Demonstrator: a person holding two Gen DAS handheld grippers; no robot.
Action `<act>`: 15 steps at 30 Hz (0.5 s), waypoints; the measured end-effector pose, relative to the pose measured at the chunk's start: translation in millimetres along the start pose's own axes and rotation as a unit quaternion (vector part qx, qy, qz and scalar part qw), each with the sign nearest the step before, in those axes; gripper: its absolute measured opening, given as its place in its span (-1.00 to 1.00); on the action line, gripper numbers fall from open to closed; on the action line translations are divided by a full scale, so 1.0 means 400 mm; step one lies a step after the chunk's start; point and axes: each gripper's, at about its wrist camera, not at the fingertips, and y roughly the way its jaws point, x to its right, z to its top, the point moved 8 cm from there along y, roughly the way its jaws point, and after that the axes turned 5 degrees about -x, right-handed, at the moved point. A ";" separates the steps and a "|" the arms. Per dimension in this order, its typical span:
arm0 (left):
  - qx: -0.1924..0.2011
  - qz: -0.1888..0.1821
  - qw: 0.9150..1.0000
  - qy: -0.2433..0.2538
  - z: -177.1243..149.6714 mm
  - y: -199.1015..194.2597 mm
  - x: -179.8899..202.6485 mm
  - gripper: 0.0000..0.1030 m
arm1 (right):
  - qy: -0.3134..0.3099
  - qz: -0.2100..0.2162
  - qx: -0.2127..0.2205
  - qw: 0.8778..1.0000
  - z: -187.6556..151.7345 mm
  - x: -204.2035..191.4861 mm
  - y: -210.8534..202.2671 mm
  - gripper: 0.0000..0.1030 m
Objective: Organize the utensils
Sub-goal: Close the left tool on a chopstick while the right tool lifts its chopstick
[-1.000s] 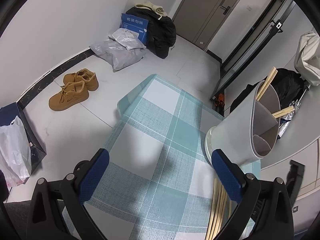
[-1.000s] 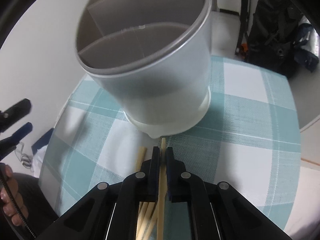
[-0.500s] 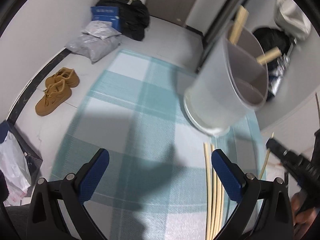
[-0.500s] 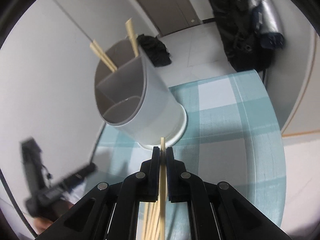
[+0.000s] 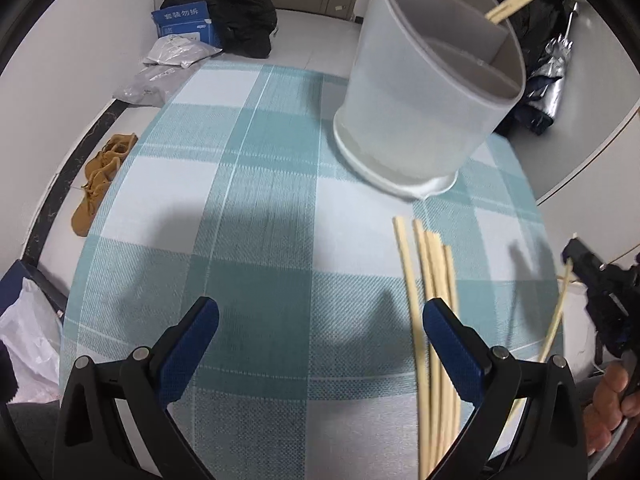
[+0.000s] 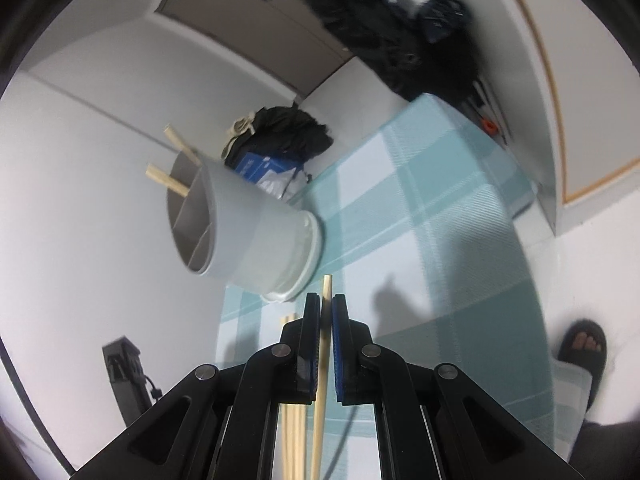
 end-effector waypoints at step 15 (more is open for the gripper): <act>0.008 0.064 0.997 0.032 0.020 0.014 0.044 0.93 | -0.055 0.017 0.068 0.996 0.042 -0.052 -0.080 -0.90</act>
